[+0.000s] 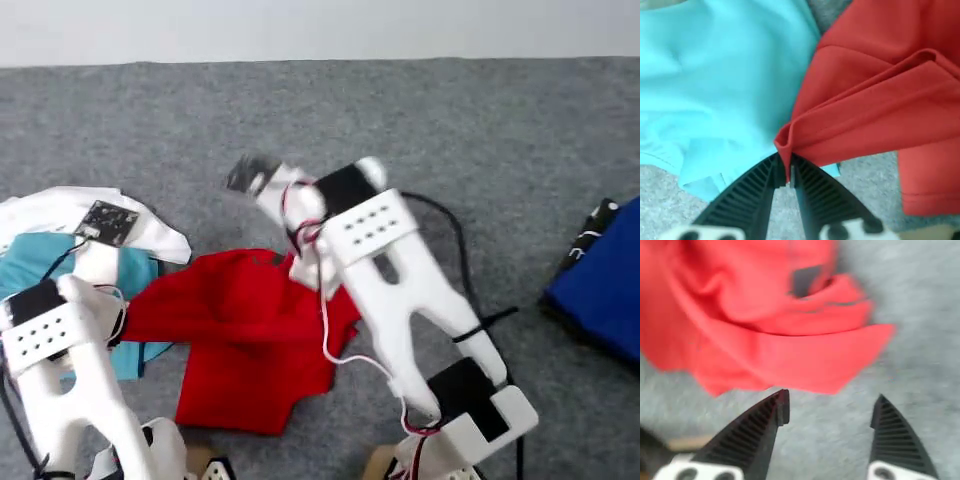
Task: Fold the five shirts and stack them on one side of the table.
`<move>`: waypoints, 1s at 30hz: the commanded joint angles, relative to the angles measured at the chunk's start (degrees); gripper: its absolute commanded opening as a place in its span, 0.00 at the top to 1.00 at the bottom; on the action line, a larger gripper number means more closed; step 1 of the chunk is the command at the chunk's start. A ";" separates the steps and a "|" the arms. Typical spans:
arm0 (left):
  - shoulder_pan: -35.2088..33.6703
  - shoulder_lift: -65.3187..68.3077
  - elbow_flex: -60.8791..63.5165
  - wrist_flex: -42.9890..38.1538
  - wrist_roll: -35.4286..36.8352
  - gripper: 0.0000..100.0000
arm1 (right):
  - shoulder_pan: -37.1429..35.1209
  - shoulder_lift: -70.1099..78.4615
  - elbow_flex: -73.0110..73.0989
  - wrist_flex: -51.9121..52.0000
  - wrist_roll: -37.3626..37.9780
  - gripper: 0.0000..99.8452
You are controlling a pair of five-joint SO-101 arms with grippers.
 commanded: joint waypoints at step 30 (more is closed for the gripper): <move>-0.44 -0.62 5.23 -8.35 1.49 1.00 | 7.78 26.77 -9.23 -17.63 -9.14 0.71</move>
